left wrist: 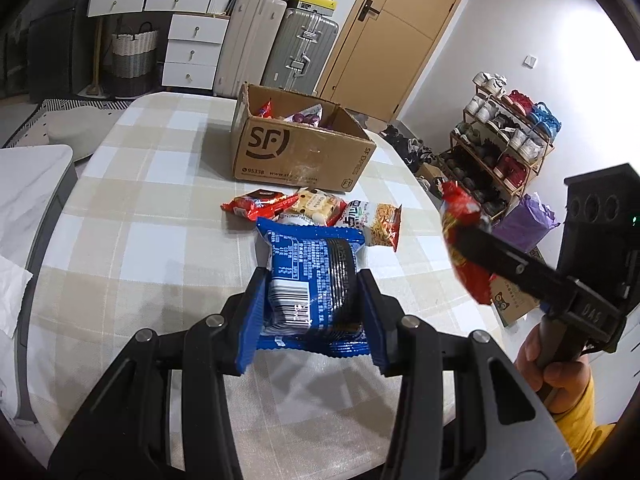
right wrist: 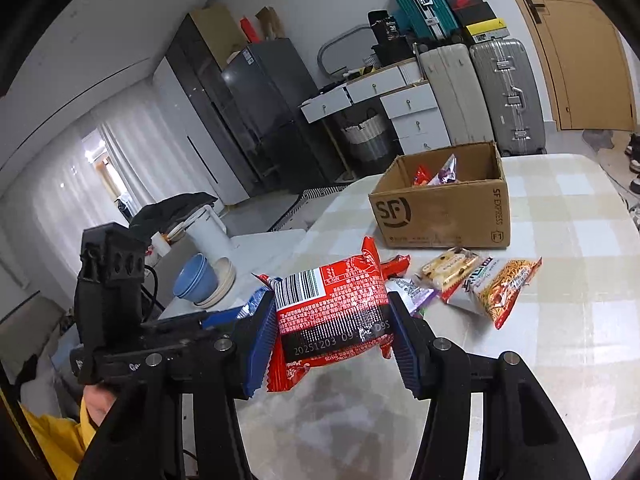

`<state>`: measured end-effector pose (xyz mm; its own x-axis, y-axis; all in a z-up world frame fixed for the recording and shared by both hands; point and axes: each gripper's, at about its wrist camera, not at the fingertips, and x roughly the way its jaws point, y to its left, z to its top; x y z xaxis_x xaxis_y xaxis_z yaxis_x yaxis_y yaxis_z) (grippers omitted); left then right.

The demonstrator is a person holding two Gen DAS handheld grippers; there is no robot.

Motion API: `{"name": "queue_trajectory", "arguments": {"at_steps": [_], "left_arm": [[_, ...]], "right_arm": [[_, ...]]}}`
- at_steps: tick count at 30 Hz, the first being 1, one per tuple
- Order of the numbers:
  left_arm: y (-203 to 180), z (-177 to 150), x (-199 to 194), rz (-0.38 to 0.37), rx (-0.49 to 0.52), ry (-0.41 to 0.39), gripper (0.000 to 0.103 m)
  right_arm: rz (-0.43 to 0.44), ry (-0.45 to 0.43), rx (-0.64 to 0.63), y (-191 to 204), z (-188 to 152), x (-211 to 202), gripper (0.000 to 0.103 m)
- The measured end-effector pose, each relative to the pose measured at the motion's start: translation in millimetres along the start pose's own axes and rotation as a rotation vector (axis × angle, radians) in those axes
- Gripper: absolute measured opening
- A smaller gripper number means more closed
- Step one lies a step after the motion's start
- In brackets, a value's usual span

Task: Organize snacks
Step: 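Lift and carry the blue pack and red bag over the box with both grippers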

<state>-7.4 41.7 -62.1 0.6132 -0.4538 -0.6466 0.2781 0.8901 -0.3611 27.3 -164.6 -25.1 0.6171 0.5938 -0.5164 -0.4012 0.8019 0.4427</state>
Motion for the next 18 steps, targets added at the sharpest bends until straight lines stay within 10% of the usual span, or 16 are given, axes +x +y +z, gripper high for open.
{"name": "queue_trajectory", "arguments": {"at_steps": [18], "left_arm": [[-33.0,79.1,22.9,-0.009,0.099,-0.055,0.041]], "right_arm": [[-0.035,-0.09,-0.072,-11.7,65.9,-5.5,0.054]]}}
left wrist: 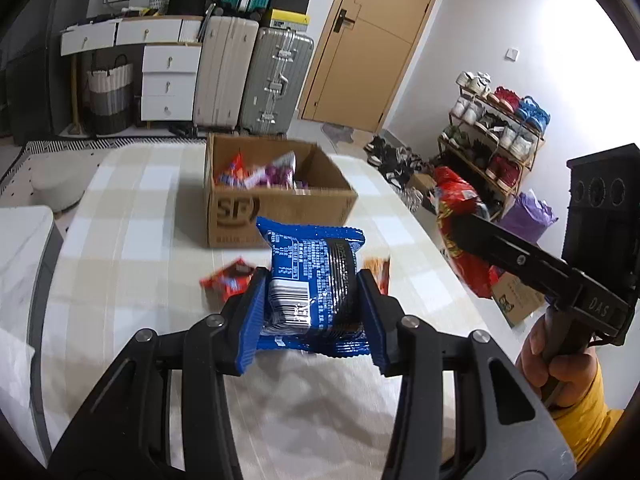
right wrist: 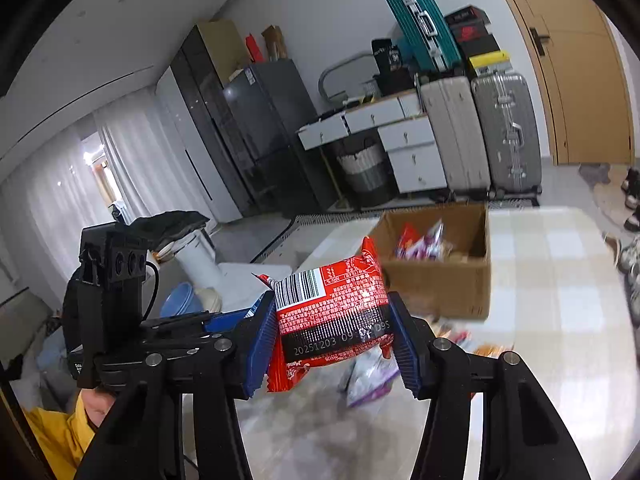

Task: Organize snacks
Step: 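Lift and carry the blue pack and red bag over the box with both grippers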

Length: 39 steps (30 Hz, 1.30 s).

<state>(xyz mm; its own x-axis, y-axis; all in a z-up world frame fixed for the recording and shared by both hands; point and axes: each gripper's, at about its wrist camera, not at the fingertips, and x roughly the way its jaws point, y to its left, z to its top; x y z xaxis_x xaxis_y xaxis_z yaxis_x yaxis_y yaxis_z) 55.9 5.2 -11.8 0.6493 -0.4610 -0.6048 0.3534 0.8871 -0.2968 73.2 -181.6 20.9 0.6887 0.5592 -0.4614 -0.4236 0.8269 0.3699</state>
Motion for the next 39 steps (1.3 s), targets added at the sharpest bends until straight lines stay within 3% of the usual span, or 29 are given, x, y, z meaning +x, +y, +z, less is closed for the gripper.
{"name": "queue_trajectory", "arguments": {"at_steps": [17,26,35,39], "left_arm": [[7.8,132.2,49.4,0.076,0.019,-0.068,0.041],[44.1,195.3,116.9,0.123,-0.02,-0.028,0.041],[76.2,222.2,196.1,0.131,-0.052,0.049,0.041],[81.9,215.6,218.3,0.13,-0.055,0.072,0.041]], "right_arm": [[-0.063,-0.024,-0.026,-34.2,107.6,60.0,0.054],[-0.104,0.033,0.021,-75.8,134.4,110.8,0.054],[-0.138,0.093,0.059,-118.5,140.0,157.3,0.054],[-0.141,0.113,0.082,-133.5,136.5,170.3,0.054]]}}
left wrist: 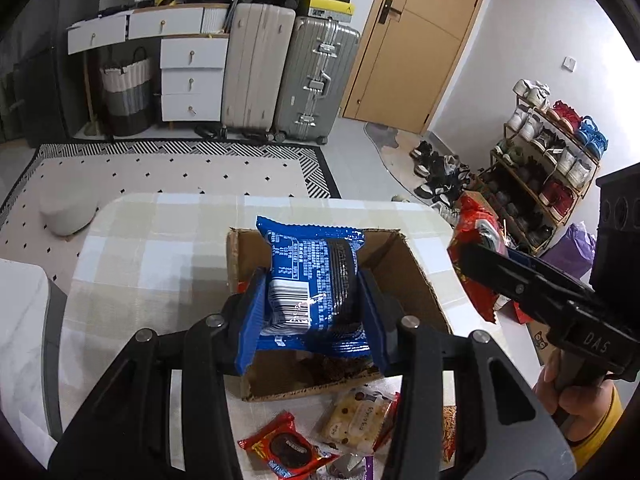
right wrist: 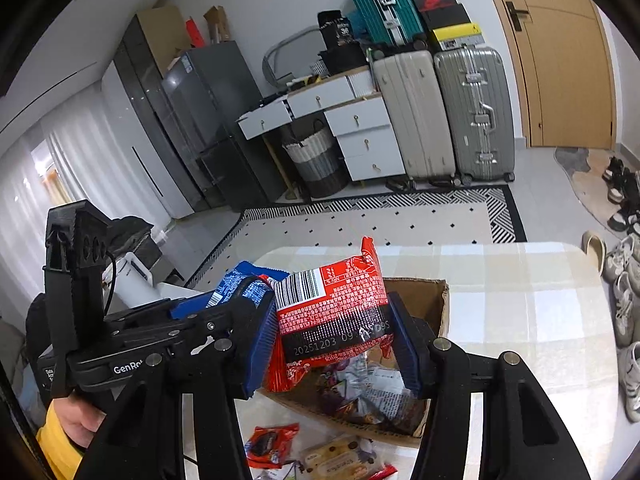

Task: Organize snacks
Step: 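Lift and carry the blue pack and red bag over the box with both grippers, then open both grippers to drop the packs into the box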

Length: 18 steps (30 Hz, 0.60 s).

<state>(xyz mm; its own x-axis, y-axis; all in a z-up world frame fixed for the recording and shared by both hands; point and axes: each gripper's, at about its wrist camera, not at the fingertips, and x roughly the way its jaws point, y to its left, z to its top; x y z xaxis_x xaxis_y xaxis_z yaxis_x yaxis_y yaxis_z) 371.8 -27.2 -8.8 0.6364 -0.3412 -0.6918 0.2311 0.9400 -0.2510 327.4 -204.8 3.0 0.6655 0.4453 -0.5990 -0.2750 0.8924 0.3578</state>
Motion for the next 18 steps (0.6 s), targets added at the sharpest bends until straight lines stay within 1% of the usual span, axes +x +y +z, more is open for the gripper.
{"name": "queue_trajectory", "arguments": {"at_steps": [6,10,15,18], "left_arm": [[-3.9,-1.2,29.4,-0.003,0.006,0.031,0.041],[-5.9,1.0,48.3,-0.008,0.015,0.054,0.041],[-6.8,-2.0,63.3,-0.011,0.027,0.071,0.041],[-7.7,-4.2,68.5,-0.036,0.047,0.085,0.041]], "right_arm": [[-0.017,0.039,-0.002,-8.8,-4.5,19.9,0.054],[-0.027,0.049,0.009,-15.7,-5.9,27.6,0.054],[-0.037,0.07,0.007,-18.3,-8.8,36.1,0.054],[-0.043,0.077,-0.005,-14.1,-9.4,39.6,0.054]]}}
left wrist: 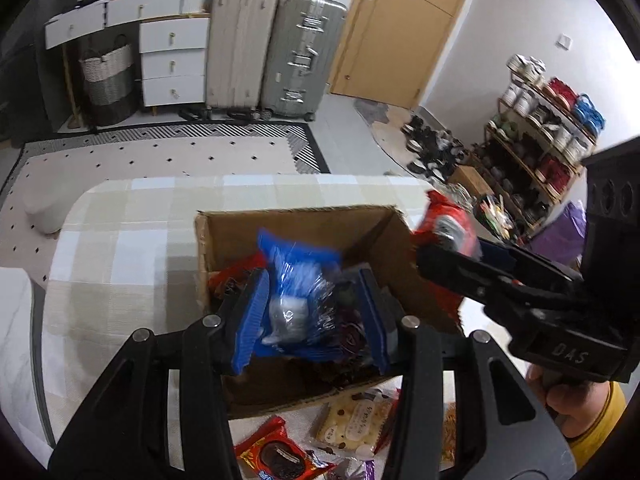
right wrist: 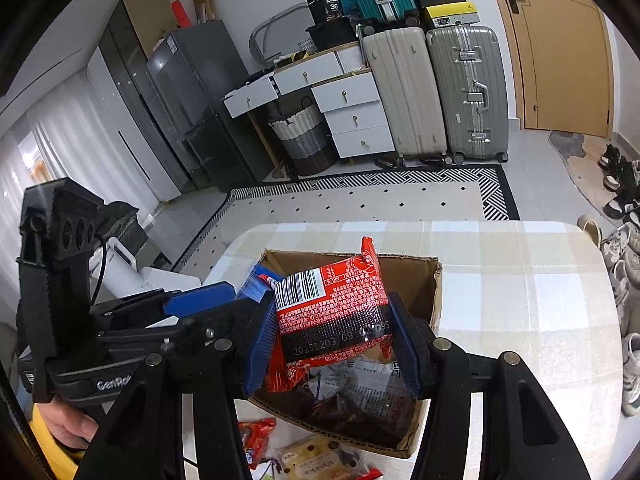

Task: Organize snacks
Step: 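Open both grippers to drop the packs into the box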

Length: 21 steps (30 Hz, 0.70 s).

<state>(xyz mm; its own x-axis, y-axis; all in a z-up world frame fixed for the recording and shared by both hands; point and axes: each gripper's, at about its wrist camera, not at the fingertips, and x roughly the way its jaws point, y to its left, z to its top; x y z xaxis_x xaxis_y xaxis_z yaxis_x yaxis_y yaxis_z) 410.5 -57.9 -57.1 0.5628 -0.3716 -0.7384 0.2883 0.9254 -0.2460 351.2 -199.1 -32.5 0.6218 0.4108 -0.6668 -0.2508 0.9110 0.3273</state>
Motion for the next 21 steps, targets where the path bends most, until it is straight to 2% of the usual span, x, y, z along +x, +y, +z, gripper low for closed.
{"name": "queue_trajectory", "arguments": {"at_steps": [8,21], "left_arm": [[1.2,-1.9,-4.8,0.007,0.003,-0.008,0.05],[18.2,-24.9,-31.6,0.018,-0.04,-0.013,0.062]], "right_arm": [[-0.018,0.021,0.002,2.9,-5.4,6.8,0.054],[-0.064,0.079,0.007,1.3,-15.7,11.8,0.054]]}}
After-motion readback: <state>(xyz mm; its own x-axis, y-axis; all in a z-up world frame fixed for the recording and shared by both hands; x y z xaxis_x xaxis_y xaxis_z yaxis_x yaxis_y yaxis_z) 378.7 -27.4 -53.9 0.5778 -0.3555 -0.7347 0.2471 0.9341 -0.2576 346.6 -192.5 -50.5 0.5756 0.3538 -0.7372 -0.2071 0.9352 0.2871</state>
